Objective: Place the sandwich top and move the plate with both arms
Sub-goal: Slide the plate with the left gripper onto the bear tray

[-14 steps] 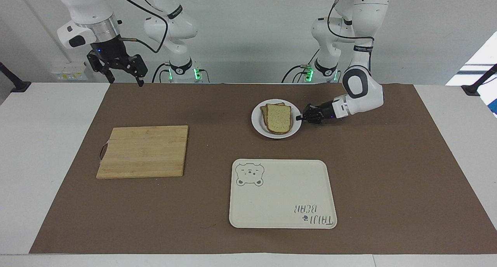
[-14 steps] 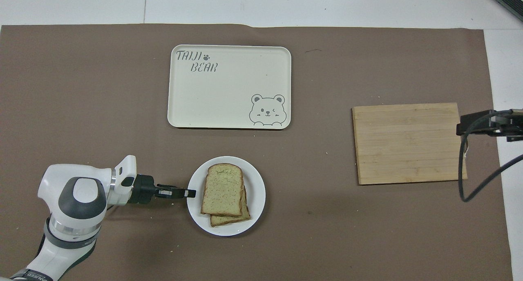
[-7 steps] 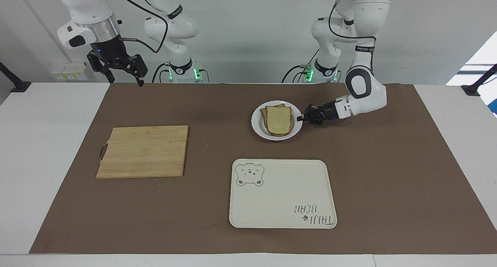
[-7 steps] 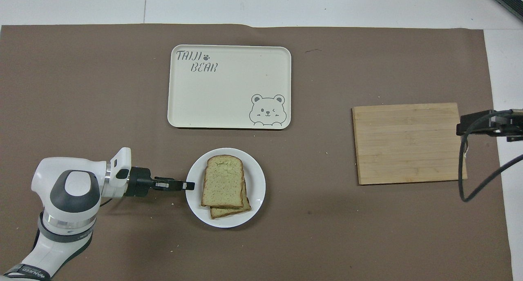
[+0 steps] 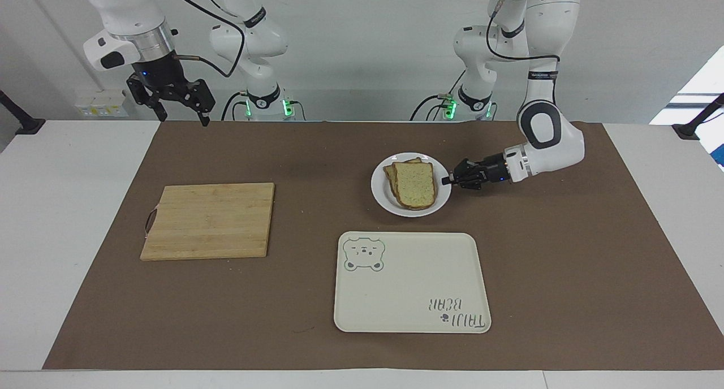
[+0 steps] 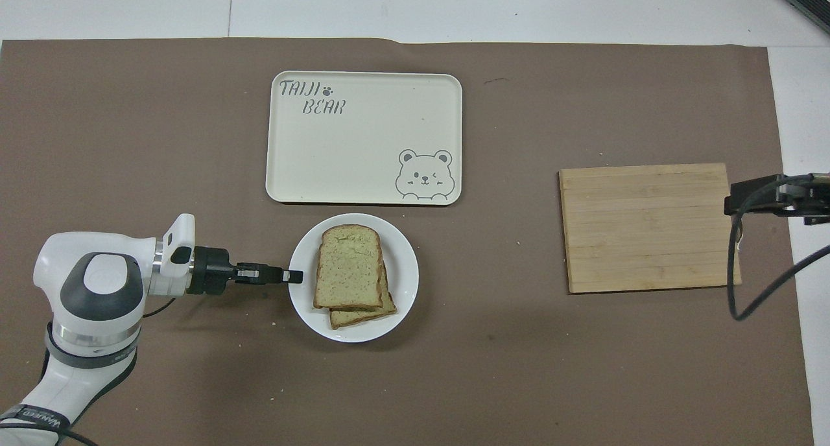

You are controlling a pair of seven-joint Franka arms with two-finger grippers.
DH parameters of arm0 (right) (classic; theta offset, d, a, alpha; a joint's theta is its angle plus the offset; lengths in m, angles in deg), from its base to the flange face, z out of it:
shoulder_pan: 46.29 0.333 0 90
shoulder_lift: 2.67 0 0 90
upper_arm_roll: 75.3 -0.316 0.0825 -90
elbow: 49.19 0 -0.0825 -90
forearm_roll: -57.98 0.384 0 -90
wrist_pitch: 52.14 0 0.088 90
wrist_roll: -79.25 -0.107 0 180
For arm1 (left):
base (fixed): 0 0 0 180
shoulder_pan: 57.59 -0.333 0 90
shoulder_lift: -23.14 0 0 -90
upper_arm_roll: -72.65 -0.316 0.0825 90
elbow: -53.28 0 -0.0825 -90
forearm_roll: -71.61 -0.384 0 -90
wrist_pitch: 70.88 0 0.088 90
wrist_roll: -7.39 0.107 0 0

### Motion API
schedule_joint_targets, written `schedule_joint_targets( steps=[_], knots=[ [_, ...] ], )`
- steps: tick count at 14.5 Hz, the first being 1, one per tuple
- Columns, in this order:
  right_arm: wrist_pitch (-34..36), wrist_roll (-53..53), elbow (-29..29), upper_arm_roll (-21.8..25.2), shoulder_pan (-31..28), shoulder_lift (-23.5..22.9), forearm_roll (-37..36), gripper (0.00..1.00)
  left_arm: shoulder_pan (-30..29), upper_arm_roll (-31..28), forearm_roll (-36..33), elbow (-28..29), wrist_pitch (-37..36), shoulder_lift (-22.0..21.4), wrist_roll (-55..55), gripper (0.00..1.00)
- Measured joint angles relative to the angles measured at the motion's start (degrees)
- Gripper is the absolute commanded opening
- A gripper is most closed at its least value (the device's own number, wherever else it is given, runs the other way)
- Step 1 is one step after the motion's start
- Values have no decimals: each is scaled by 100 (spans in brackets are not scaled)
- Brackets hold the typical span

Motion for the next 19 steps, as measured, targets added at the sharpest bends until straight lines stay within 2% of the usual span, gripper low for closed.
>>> schedule_joint_targets(
  steps=[5, 12, 15, 19],
  knots=[
    [0, 0, 0, 0, 0, 0, 0, 100, -115, -3, -280, -1253, -401, 665, -703, 0],
    [0, 0, 0, 0, 0, 0, 0, 100, -208, 66, -332, -2959, -690, 2085, -881, 0],
    [0, 0, 0, 0, 0, 0, 0, 100, -207, 149, -332, -3438, -624, 2496, -903, 0],
    [0, 0, 0, 0, 0, 0, 0, 100, -210, 328, -333, -3784, -375, 2734, -1022, 0]
  ],
)
